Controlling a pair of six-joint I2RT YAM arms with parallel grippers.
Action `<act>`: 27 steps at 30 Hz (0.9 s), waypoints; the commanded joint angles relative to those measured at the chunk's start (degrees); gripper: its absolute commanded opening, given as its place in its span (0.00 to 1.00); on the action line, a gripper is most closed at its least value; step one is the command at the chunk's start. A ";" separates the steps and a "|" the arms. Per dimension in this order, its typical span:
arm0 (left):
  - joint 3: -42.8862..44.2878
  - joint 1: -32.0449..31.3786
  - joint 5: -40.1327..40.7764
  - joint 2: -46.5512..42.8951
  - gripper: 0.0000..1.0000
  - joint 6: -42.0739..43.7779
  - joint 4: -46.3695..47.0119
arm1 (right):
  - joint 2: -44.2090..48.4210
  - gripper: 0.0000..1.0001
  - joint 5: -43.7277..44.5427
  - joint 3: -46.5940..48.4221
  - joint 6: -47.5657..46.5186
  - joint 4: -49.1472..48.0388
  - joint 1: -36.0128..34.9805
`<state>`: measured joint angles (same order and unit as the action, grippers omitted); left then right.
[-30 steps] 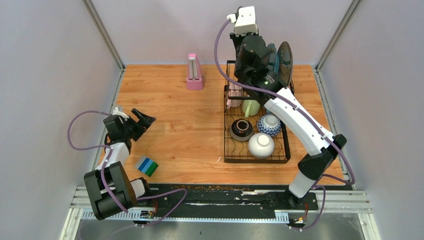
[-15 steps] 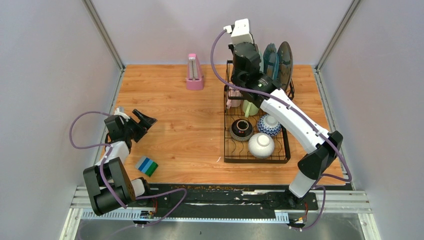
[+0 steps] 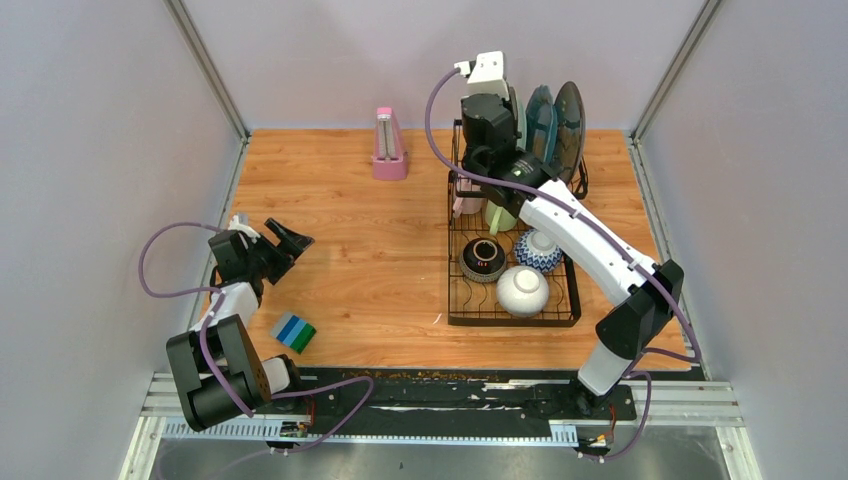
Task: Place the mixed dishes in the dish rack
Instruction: Insert the plate into the dish rack, then reset both arms
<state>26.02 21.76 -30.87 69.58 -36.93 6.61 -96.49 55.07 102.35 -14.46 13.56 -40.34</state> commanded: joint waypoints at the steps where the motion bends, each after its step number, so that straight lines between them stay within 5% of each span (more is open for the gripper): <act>1: 2.44 -0.42 -0.89 -0.90 1.00 1.59 1.42 | 2.66 0.00 1.49 -0.07 6.17 -2.01 0.17; 6: 2.86 -0.60 -0.51 -1.34 1.00 2.10 0.53 | 2.94 0.04 -0.33 0.03 8.73 0.85 0.09; 9: 3.25 -0.85 -0.45 -1.42 1.00 1.97 0.23 | 2.75 0.53 -0.41 0.77 9.35 2.43 0.08; 22: 7.76 -5.53 3.00 -6.63 1.00 4.51 -4.74 | 11.74 0.78 -15.69 2.45 16.55 7.86 -0.02; 27: 14.33 -12.20 11.50 -9.40 1.00 8.34 -13.31 | 19.94 0.87 -17.71 -2.82 17.50 6.74 1.08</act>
<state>33.78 14.37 -26.72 63.29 -33.04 -0.71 -85.19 40.88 101.97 0.38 22.20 -40.58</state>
